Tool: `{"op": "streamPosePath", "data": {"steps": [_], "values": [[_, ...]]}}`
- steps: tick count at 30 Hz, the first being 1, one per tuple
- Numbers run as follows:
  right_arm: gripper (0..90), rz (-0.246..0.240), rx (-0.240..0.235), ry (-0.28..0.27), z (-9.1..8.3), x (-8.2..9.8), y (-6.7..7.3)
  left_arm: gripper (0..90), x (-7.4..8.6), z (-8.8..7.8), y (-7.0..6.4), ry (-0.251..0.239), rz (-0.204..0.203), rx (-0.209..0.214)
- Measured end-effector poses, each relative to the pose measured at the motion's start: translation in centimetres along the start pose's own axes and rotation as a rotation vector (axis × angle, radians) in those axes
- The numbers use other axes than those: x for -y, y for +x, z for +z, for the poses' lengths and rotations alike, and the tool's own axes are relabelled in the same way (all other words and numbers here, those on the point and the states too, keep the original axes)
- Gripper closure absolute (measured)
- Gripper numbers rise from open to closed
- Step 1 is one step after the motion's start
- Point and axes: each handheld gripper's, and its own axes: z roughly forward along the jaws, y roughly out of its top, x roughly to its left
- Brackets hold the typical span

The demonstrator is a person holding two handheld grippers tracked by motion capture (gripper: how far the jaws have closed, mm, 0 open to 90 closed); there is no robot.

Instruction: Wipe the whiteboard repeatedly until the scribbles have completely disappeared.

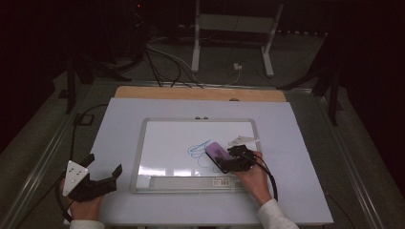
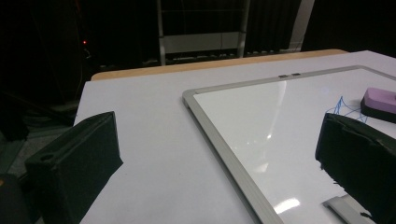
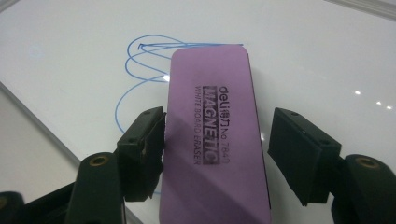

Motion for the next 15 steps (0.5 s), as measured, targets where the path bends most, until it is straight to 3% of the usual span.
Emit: {"op": "streamPosePath", "data": {"steps": [7,15], "values": [[40.7,0.018,-0.006,0.015,-0.2,0.2,0.0,0.8,0.0,0.0,0.0,0.0,0.002,0.002],[40.8,0.0,0.008,0.011,0.1,0.4,1.2,0.8,0.0,0.1,-0.1,0.002,0.004,0.003]]}}
